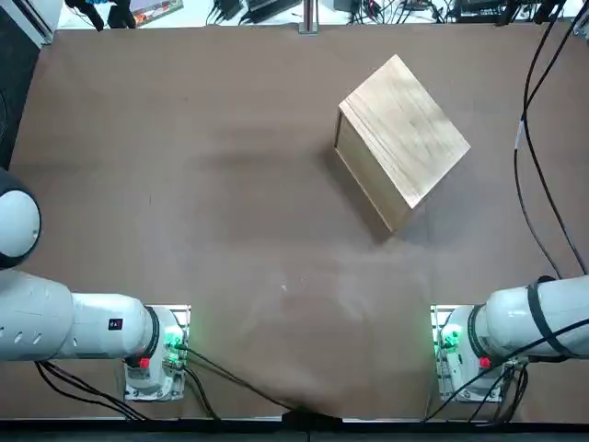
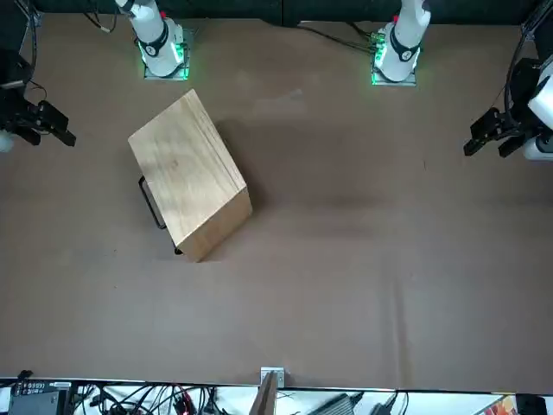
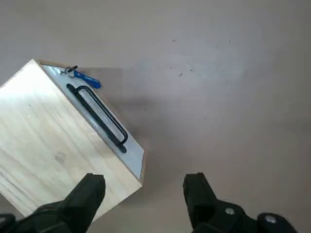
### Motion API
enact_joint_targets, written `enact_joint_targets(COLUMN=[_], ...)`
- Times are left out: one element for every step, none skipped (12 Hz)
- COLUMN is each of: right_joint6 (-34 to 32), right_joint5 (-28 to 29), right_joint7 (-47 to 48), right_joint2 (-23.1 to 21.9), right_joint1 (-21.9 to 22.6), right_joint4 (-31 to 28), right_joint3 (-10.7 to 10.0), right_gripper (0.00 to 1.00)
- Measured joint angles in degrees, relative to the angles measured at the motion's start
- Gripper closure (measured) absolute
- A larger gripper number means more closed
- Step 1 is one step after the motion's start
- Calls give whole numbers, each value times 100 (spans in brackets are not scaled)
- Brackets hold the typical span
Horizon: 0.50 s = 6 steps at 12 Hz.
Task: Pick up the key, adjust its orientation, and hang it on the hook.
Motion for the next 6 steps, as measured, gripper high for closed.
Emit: enact_joint_targets(right_joint6=[1,7,10,13,13,13], right_joint5=[0,0,0,1,2,4], right_joint7=[78,149,191,216,219,221], right_joint2=[-4,-3,-3,0,2,4], right_joint1=[0,0,1,1,1,2], right_joint4=[0,-6,-20,-46,-51,-52], right_joint3=[0,0,0,0,0,0], right_gripper=[0,0,0,0,0,0])
